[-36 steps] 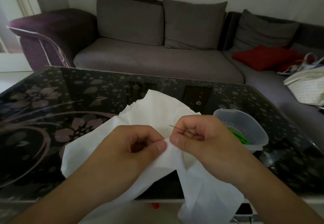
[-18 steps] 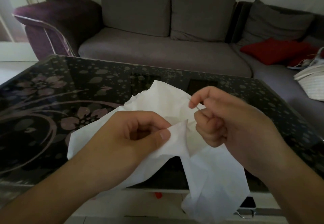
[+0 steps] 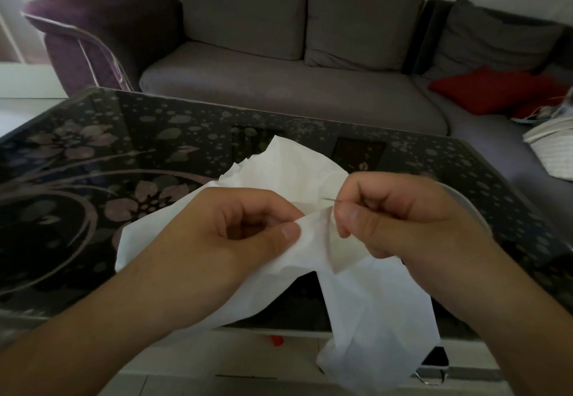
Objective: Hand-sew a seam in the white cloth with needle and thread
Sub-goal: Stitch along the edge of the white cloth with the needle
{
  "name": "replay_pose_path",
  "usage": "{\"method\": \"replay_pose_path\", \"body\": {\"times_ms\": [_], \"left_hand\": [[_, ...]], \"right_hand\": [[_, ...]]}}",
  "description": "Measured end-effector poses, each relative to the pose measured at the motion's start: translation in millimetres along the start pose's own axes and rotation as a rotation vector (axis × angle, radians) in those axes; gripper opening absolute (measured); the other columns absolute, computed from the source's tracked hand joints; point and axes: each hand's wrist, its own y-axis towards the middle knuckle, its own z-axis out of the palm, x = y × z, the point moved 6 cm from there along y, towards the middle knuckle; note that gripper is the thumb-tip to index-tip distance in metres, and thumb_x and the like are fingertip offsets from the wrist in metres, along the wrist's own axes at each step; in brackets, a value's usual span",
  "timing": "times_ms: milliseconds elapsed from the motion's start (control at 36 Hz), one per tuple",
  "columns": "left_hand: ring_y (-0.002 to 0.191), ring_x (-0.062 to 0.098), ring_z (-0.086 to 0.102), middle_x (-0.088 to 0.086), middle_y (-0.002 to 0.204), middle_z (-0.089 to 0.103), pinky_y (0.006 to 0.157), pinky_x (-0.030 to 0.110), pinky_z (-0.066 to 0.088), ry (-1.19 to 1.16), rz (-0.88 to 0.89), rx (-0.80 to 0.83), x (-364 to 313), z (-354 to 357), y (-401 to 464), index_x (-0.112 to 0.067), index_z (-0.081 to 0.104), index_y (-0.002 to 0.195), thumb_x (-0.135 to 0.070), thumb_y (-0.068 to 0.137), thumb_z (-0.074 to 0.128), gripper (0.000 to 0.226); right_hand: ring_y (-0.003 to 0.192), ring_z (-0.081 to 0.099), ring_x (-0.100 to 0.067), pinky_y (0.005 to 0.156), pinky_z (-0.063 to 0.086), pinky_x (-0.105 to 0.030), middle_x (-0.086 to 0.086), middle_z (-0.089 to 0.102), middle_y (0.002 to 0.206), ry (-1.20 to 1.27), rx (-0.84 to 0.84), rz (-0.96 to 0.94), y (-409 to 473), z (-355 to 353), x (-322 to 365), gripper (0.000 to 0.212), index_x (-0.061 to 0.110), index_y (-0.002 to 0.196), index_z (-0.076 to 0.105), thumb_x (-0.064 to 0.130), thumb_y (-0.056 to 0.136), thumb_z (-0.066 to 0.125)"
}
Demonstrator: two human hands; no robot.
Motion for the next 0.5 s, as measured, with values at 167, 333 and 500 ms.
{"method": "replay_pose_path", "body": {"times_ms": [167, 333, 500], "left_hand": [[0.074, 0.002, 0.071, -0.007, 0.085, 0.079, 0.064, 0.012, 0.051, 0.013, -0.007, 0.002, 0.3, 1.5, -0.8, -0.032, 0.082, 0.086, -0.021, 0.094, 0.068, 0.019], [0.069, 0.0, 0.069, -0.006, 0.082, 0.078, 0.061, 0.011, 0.05, -0.005, -0.008, -0.008, -0.7, 0.4, -1.8, -0.029, 0.082, 0.085, -0.02, 0.094, 0.068, 0.019], [0.071, 0.001, 0.07, -0.007, 0.084, 0.079, 0.064, 0.01, 0.05, 0.001, -0.004, 0.009, -1.1, 2.0, -1.1, -0.029, 0.083, 0.088, -0.021, 0.094, 0.068, 0.018]], "right_hand": [[0.055, 0.043, -0.007, 0.054, 0.04, -0.017, 0.003, 0.048, 0.062, 0.087, 0.01, -0.01, -0.7, -0.3, -7.0, 0.032, 0.024, 0.069, 0.063, 0.048, 0.087, 0.055], [0.059, 0.049, -0.006, 0.057, 0.042, -0.019, 0.006, 0.059, 0.07, 0.135, -0.015, 0.038, 0.5, 2.5, -11.2, 0.019, 0.027, 0.07, 0.069, 0.033, 0.086, 0.061], [0.074, 0.059, 0.002, 0.058, 0.046, -0.013, 0.013, 0.069, 0.116, 0.158, -0.005, 0.053, 0.3, 8.1, -4.7, 0.026, 0.023, 0.064, 0.072, 0.025, 0.09, 0.072]]}}
